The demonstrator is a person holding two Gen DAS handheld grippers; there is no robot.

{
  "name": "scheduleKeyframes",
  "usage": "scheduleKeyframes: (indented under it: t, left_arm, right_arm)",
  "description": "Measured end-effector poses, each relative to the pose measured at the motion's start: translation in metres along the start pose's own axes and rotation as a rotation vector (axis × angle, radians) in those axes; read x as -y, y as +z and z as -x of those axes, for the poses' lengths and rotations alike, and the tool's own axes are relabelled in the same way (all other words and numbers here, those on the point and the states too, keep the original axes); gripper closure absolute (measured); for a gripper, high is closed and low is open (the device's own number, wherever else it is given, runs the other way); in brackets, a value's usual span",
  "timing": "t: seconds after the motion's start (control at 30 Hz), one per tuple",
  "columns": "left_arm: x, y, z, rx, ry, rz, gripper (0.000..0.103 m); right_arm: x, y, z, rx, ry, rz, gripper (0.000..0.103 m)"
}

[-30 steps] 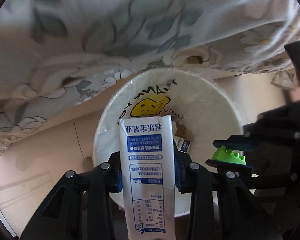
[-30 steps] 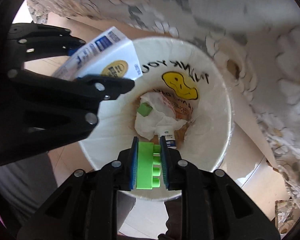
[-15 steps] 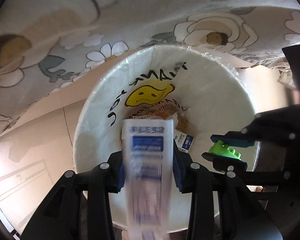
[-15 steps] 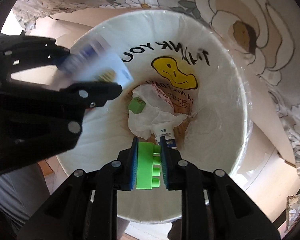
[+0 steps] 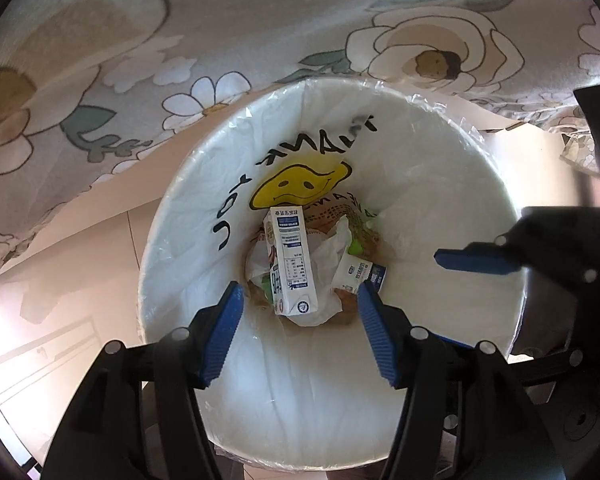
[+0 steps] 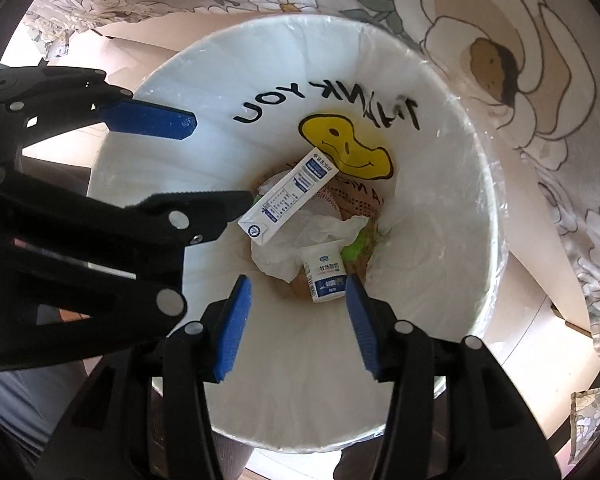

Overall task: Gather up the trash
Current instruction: 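Move both open tools away from the bin toward the bed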

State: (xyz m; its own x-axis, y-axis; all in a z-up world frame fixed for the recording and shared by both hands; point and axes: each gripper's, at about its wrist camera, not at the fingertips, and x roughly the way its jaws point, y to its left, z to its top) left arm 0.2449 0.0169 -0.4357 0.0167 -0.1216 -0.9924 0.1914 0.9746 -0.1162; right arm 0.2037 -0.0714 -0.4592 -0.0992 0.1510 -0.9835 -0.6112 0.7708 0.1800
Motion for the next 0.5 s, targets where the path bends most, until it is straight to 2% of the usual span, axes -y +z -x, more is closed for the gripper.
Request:
scheduleKeyframes:
  t: [0.27,0.5]
  left_arm:
    - [0.002,-0.003,-0.003,-0.007,0.008,0.000,0.041]
    - [-0.001,-0.010,0.010,0.013,0.021,0.008,0.041]
  right_arm:
    - [-0.008,0.000,-0.003,-0.002,-0.016,0.014,0.052]
    - [-0.007,-0.004,0.003,0.003,-0.036,0.009,0.052]
